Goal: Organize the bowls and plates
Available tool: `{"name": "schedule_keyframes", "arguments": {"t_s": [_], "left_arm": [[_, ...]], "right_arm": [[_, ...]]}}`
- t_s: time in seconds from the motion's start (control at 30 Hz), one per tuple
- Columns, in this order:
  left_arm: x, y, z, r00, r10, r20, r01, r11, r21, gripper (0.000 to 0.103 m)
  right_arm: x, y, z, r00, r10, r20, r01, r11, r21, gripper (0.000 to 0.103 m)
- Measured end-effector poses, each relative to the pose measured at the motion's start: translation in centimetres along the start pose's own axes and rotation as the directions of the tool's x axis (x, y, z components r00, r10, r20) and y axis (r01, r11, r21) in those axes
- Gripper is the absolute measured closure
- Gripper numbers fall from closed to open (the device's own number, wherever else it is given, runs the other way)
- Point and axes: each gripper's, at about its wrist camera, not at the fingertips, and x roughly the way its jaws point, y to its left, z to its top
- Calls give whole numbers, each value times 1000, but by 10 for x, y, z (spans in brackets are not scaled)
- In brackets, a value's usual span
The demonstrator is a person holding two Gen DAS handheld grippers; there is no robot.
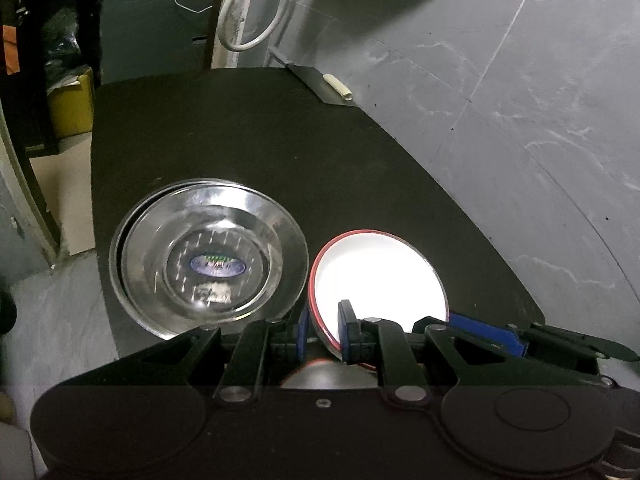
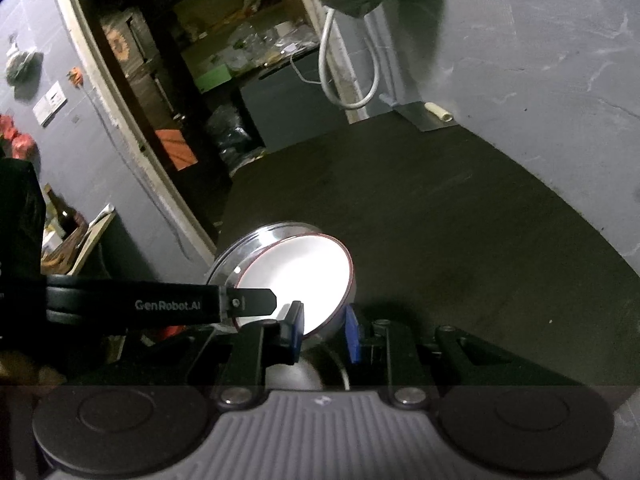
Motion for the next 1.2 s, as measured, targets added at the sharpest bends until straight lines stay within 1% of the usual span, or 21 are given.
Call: {"name": "schedule_keyframes", "arguments": {"t_s": [0.4, 0.7, 1.0, 1.2], "left_arm": [[-15, 5, -26, 1000, -11, -13, 11, 1000, -26, 87], [-16, 5, -47, 999, 4, -51, -5, 999, -33, 85], [-16, 5, -53, 997, 33, -72, -35, 999, -31, 84], [-18, 5, -54, 996, 42, -73, -44, 999, -27, 83]], "right_arm": [[-14, 16, -15, 998, 19, -57, -22, 998, -62, 78], [-15, 12, -26, 992, 45, -114, -50, 998, -45, 78], [-10, 14, -30, 987, 57, -150, -65, 997, -46, 78], [-6, 15, -30, 985, 53, -166, -62, 997, -48, 78]]}}
